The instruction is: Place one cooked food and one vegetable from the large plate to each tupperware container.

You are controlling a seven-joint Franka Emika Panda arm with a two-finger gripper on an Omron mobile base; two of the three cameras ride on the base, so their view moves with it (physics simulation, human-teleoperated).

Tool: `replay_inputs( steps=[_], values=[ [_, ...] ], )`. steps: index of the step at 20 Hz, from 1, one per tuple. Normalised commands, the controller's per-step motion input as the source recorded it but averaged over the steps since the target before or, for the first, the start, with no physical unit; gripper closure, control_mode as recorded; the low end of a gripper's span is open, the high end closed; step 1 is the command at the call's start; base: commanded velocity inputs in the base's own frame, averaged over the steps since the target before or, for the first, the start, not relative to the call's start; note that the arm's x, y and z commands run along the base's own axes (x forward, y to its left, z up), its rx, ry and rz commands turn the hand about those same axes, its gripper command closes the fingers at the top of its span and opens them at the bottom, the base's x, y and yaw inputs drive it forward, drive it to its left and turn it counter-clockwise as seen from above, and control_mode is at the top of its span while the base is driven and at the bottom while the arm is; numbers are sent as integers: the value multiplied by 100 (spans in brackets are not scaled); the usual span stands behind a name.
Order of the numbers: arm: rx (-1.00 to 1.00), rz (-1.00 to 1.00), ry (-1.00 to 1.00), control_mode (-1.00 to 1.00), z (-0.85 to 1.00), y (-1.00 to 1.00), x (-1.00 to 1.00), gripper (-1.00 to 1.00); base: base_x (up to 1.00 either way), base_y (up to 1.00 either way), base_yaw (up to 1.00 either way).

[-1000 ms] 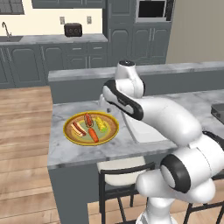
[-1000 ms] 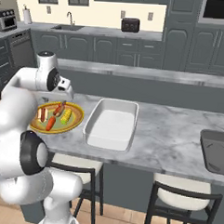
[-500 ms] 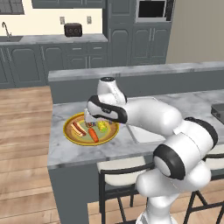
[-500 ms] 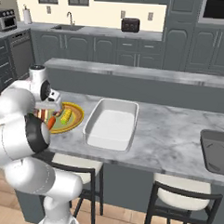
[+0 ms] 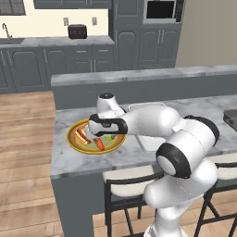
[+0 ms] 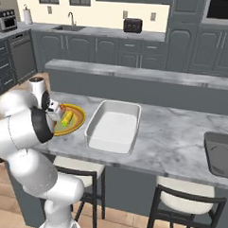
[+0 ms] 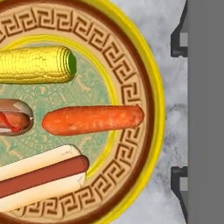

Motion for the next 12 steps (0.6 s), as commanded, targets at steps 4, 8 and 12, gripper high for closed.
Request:
replay_inputs(
  steps=[4,8,12],
  values=[
    [0,0,0,-100,-35,7,38,-100,0,0,0],
    [0,0,0,-100,-38,7,23,-100,0,0,0],
    [0,0,0,-100,-42,4,22,-100,0,0,0]
  ],
)
